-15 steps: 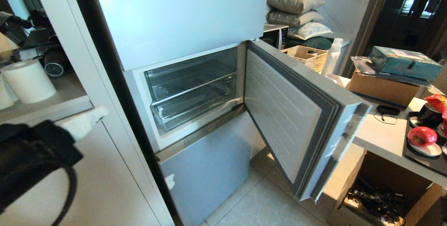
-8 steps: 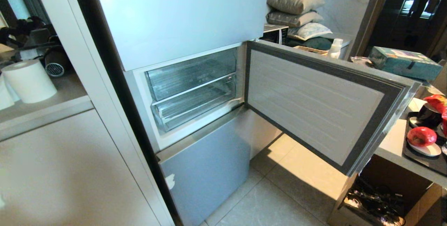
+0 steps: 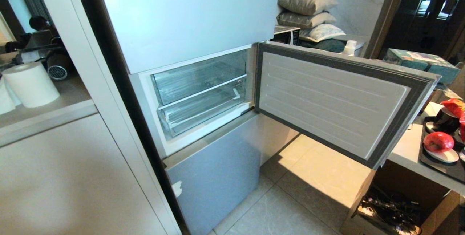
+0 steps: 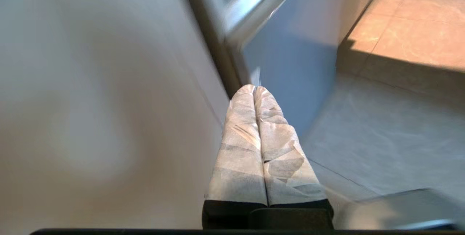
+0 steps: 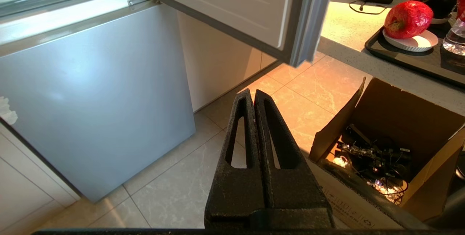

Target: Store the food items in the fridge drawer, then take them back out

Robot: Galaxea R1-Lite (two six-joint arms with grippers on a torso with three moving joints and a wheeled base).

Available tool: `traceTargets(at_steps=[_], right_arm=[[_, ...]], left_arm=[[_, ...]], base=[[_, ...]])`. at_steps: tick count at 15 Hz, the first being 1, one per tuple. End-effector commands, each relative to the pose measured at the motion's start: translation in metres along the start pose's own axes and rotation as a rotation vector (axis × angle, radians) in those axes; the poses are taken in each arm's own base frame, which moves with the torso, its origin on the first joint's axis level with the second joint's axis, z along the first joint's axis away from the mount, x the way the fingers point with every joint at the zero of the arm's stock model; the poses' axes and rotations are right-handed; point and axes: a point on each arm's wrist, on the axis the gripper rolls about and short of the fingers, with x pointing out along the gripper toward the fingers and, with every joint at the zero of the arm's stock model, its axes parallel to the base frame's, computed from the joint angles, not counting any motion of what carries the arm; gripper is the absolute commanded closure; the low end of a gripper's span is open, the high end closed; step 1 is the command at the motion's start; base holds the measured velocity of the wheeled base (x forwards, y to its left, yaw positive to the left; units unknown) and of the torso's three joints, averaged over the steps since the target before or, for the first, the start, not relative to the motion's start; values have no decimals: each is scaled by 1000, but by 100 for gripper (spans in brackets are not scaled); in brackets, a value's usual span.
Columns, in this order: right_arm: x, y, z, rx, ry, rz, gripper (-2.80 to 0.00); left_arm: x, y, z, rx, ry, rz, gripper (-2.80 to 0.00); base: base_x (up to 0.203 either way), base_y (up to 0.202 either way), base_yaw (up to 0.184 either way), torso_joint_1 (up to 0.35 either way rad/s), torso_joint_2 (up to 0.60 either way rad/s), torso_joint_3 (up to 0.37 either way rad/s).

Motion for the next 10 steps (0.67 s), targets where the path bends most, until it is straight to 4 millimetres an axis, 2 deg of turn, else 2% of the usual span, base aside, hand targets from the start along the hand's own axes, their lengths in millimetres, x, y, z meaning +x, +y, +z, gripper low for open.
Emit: traceTargets(at_steps=[1, 5, 10], right_arm=[[0, 0, 0, 0, 1, 0, 0], [0, 0, 0, 2, 0, 0, 0], [0, 0, 0, -2, 2, 0, 0]], left_arm=[[-3, -2, -5, 76, -76, 3, 0], [0, -3, -9, -247, -80, 27, 0], [0, -2, -9, -257, -78, 49, 0]], base=[[0, 0, 0, 0, 0, 0], [0, 0, 0, 0, 0, 0], [0, 0, 0, 0, 0, 0]])
